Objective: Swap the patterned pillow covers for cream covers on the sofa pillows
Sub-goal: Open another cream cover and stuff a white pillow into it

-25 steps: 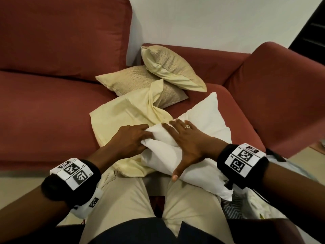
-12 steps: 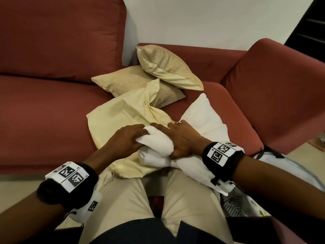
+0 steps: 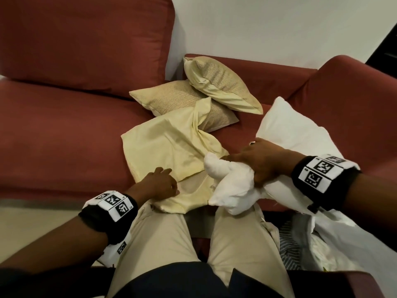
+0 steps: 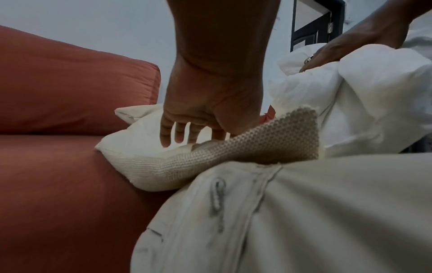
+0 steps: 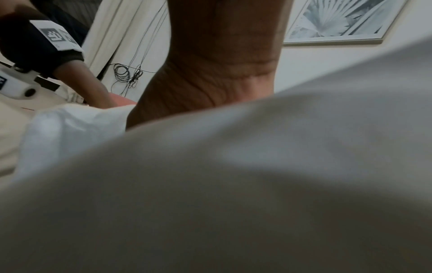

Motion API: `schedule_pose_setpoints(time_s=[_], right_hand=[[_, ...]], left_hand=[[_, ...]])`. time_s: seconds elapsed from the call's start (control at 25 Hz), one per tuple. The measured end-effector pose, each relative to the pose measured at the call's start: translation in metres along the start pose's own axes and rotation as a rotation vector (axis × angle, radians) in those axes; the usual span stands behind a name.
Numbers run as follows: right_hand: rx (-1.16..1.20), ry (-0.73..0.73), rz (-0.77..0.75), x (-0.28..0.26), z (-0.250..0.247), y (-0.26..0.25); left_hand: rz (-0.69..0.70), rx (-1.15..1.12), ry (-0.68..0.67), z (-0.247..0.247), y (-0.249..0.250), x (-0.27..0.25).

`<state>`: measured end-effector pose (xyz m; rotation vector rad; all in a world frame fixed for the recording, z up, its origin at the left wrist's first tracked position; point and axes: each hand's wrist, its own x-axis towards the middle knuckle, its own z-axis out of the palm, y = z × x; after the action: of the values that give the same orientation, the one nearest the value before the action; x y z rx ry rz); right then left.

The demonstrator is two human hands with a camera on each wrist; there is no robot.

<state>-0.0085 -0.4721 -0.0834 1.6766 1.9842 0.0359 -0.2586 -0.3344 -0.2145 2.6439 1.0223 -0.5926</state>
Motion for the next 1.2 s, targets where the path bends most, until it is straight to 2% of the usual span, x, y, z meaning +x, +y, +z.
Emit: schedule_pose_setpoints(time_s=[0.12,0.24,0.4,0.56,0.64,0.72,0.88,1.0,1.12,1.2], right_hand=[[-0.076,0.016,-0.056,0.01,-0.011,-0.013],[-0.146,-0.005,-0.107,0.02,-0.018,-0.025],[-0.035,-0.059,-0.119,0.027,-0.025,-0.029],[0.069,-0.128,-0.106,0.03,-0.029,-0.036],[0.094,-0.132,-0.118,0.032,-0.029,-0.044],[0.103,-0.116,-0.134,0.037,-0.028,-0.05],[0.197,-0.091,-0.107,0.051,-0.028,-0.051],[0.323,-0.031,0.033,0.047,-0.031,-0.037],[0.568,0.217,0.289,0.039,-0.034,-0.01],[0.673,0.32,0.451,0.036,-0.036,0.003]], left_hand=[[-0.107,0.075,0.085,-0.002,-0.007,0.0],[-0.103,0.147,0.089,-0.001,-0.008,-0.001],[-0.019,0.263,0.206,-0.009,-0.009,-0.009],[-0.062,0.384,0.313,-0.023,0.0,-0.02],[-0.129,0.34,0.403,-0.03,0.006,-0.024],[-0.136,0.209,0.556,-0.036,0.008,-0.023],[0.025,0.045,0.735,-0.058,0.018,-0.03],[0.13,-0.036,0.782,-0.068,0.022,-0.044],[0.21,-0.021,0.729,-0.067,0.034,-0.053],[0.234,-0.029,0.7,-0.069,0.045,-0.056]])
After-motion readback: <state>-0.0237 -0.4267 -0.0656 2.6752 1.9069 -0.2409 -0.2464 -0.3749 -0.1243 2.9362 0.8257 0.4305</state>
